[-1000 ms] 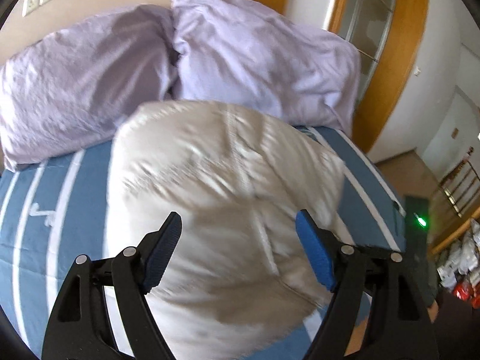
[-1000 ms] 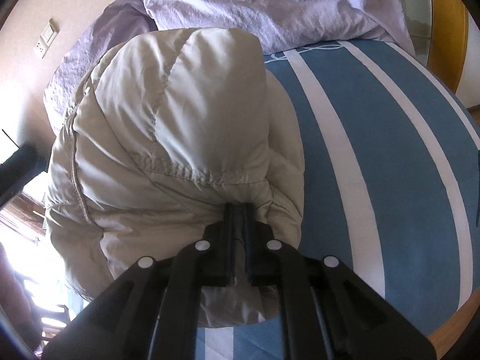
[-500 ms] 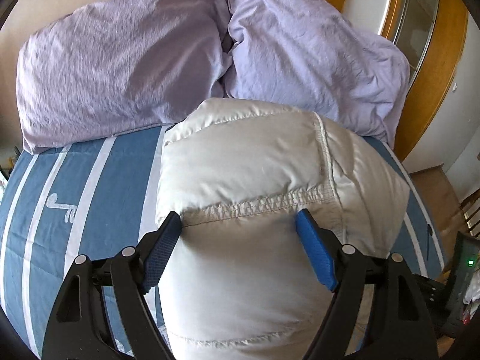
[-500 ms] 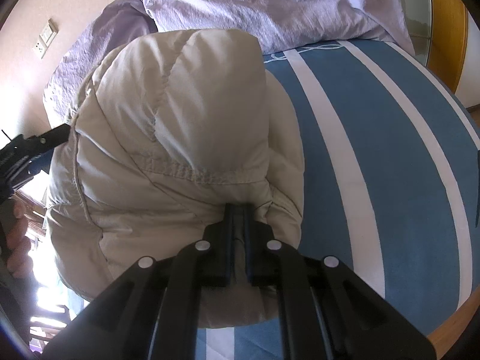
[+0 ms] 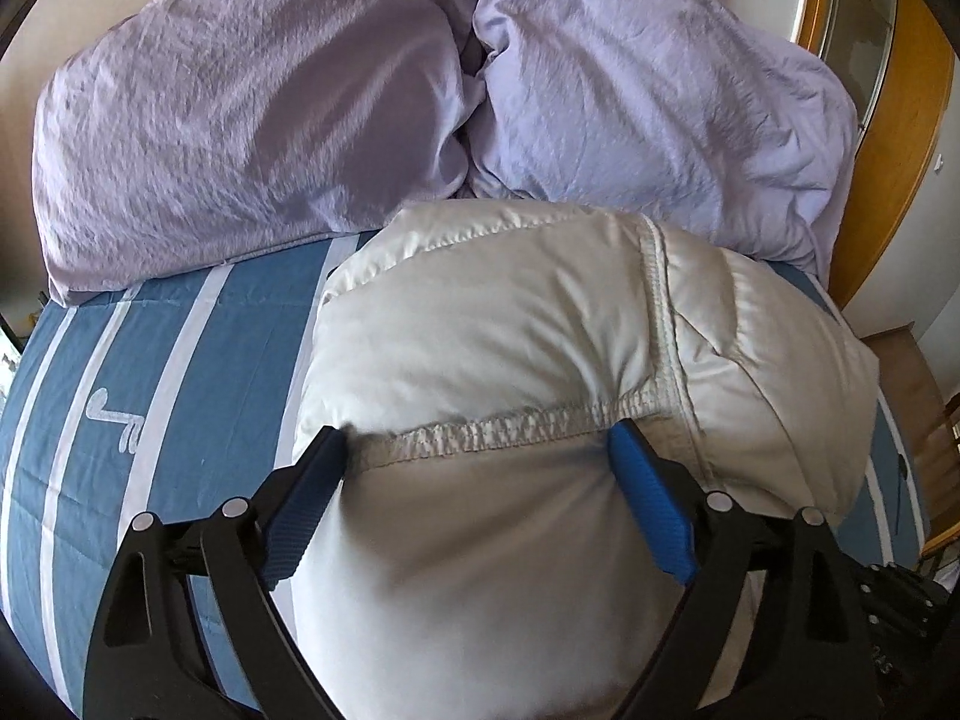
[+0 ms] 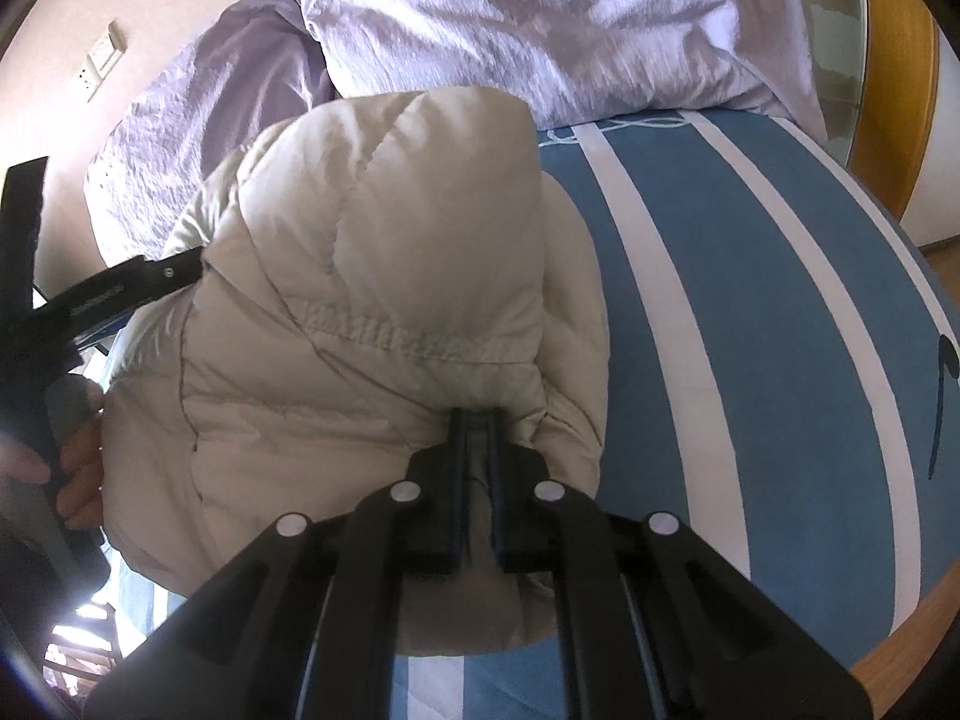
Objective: Fold large clothes
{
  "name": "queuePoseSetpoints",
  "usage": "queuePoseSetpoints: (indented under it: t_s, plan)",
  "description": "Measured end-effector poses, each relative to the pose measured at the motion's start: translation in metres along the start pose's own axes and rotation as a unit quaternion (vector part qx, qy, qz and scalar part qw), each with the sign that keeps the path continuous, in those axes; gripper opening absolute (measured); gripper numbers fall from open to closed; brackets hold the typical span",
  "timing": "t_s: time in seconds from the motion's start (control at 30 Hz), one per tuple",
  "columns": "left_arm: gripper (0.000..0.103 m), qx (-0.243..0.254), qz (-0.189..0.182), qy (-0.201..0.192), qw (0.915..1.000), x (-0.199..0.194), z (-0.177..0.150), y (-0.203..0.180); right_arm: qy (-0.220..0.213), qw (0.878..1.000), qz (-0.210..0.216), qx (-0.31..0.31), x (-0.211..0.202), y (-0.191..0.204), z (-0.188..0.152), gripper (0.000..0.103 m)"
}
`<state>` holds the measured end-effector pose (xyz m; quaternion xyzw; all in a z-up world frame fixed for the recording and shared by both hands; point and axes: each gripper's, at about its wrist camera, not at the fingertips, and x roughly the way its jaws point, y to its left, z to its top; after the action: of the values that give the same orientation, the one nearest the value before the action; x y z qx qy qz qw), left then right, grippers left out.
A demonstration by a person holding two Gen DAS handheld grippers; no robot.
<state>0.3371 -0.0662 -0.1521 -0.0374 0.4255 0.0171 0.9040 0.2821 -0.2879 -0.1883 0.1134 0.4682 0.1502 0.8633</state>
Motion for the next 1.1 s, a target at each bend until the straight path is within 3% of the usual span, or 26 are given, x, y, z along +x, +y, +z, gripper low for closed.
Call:
queuePoseSetpoints:
  t_s: [0.33,0.5,0.73,1.1]
  plan:
    - [0.092,0.002,0.004,-0.008,1.0000,0.014,-0.003,0.004,-0.009,1.000,-0.012,-0.021,-0.005,0.006,0.006,0.013]
    - [0.092,0.000,0.004,-0.010,0.9999,0.016,-0.004,0.005,-0.026,1.000,-0.006,-0.017,-0.019,0.008,0.012,0.037]
    - [0.093,0.000,0.004,-0.010,0.9999,0.016,-0.004,0.005,-0.065,0.998,0.019,-0.009,-0.043,0.015,0.037,0.037]
    - [0.093,-0.001,0.004,-0.011,0.9999,0.017,-0.005,0.005,-0.080,0.996,0.011,-0.037,-0.029,0.037,0.070,0.036]
